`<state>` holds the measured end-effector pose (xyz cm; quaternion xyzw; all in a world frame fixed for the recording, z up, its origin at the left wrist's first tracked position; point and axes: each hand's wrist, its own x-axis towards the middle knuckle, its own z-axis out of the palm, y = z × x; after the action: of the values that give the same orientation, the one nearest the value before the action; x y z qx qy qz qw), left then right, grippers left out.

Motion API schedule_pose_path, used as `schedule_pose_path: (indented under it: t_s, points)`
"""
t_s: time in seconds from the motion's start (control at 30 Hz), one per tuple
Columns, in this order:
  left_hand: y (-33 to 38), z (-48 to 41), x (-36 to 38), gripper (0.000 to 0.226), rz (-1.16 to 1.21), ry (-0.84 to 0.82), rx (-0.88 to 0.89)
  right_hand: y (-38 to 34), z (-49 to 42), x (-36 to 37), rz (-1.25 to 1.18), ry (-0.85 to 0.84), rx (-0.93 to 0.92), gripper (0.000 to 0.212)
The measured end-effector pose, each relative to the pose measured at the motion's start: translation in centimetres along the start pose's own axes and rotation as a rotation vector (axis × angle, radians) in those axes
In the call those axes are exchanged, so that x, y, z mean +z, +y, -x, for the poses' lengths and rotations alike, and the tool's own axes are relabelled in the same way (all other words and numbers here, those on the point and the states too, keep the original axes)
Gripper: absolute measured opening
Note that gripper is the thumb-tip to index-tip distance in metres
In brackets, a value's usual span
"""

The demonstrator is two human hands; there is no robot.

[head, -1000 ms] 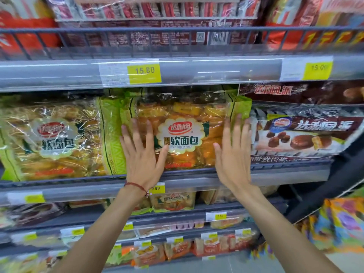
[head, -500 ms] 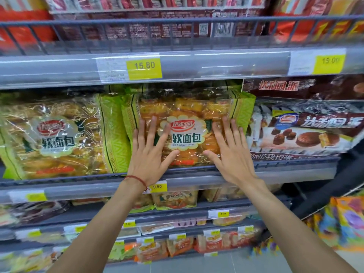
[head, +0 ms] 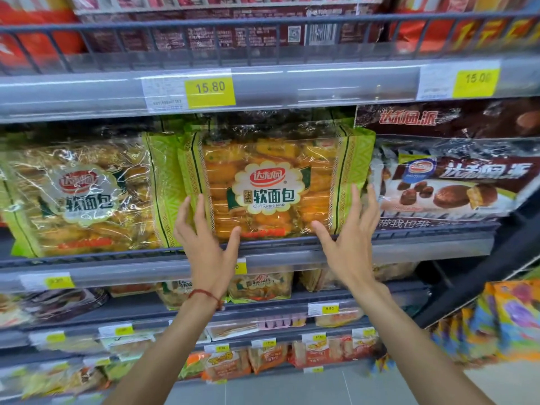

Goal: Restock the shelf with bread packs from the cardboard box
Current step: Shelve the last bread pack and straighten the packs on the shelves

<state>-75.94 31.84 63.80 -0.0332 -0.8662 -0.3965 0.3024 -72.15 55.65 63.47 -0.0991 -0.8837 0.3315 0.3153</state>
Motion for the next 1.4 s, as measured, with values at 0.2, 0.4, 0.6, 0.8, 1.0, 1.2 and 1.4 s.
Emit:
schedule_pose_path:
  t_s: [0.2,0.4,0.6,0.8,1.0,1.2,1.4]
  points:
    - [1.6,-0.4,0.6,0.097,0.159,0.042,-0.181,-1.4,-0.4,-0.4,-0.226,0.03,0.185,0.103]
    - [1.3,-0.8,0.8,0.103,0.157,-0.005,-0.166,-1.4,-0.9,0.4,-0.255,-0.007,0.171,0.108]
    - [1.9,-1.6,1.3,0.106,0.103,0.001,-0.166,-1.2,-2.0,0.9,-0.233,-0.018,0.152,0.11]
    - [2.2,-1.7,1.4,0.104,0.096,0.021,-0.18,-0.8,-2.4,1.1,-0.165,0.037,0.128,0.107]
    - [3.3,-0.3,1.0,0.088,0.06,0.116,-0.098,-2.5,-0.3,0.9,-0.122,0.166,0.105,0.092]
    - [6.2,-0.8,0.8,0.049,0.437,-0.082,-0.087,-5.2,1.0,-0.1,-0.284,0.131,-0.058,0.06]
    - [6.4,-2.5,0.4,0.044,0.485,-0.215,-0.126,-5.0,-1.5,0.0,-0.359,-0.135,-0.012,0.062]
